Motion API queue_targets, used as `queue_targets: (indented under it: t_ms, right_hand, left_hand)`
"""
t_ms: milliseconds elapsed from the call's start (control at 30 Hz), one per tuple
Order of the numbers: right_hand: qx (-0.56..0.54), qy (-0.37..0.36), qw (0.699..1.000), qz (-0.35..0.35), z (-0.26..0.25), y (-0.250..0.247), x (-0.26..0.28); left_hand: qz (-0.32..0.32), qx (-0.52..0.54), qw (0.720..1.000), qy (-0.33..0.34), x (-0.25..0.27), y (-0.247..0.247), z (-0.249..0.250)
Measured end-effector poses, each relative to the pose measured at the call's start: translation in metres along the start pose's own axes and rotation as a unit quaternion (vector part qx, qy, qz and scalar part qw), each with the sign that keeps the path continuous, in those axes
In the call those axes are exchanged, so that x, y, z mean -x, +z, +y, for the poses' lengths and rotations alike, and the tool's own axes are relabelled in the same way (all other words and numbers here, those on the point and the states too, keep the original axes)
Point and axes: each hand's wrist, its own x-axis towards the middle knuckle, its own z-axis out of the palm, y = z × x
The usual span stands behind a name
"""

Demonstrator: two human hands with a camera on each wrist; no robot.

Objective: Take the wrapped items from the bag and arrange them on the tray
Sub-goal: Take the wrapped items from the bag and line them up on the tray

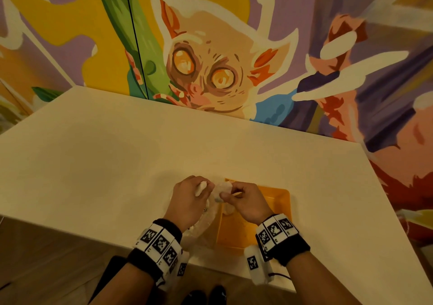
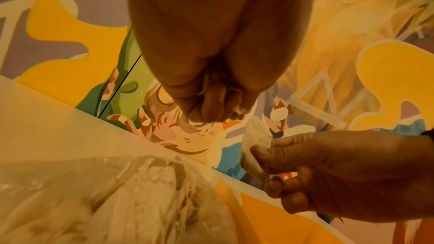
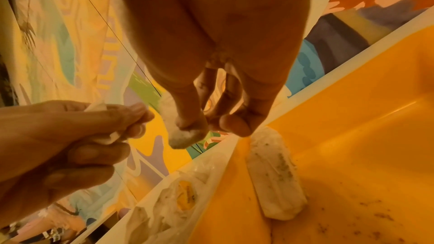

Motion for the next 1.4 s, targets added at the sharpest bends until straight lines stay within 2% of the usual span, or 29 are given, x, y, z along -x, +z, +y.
queue_targets:
  t_ms: [200,367,533,733,1067,1400]
  right_hand:
    - [0.094,0.081,0.992,0.027,0.017,-0.020,-0.001]
    - [0.143,0.187,0.971,-0.030,0.019,-0.020,0.000]
    - [0.173,0.234,0.954,-0.071,0.019,-0.011,-0.006]
    - [0.274,0.243,0.928,-0.074,0.011,0.001,-0.017]
    - [0.303,0.290,0.907,-0.053,-0.001,0.007,-0.026]
    - [0.289,0.298,0.907,-0.069,-0.003,0.011,-0.029]
  left_hand:
    - [-0.096,-0.058,0.993,-0.042,0.012,0.009,-0.003]
    - [-0.181,-0.096,0.976,-0.071,0.025,0.024,-0.003]
    - [-0.232,-0.118,0.965,-0.035,0.029,0.032,-0.005]
    - [-0.238,-0.131,0.962,-0.024,0.029,0.034,-0.007]
    - [-0.240,-0.112,0.963,-0.040,0.030,0.037,-0.008]
    - [-0.247,-0.109,0.961,-0.056,0.028,0.039,-0.010]
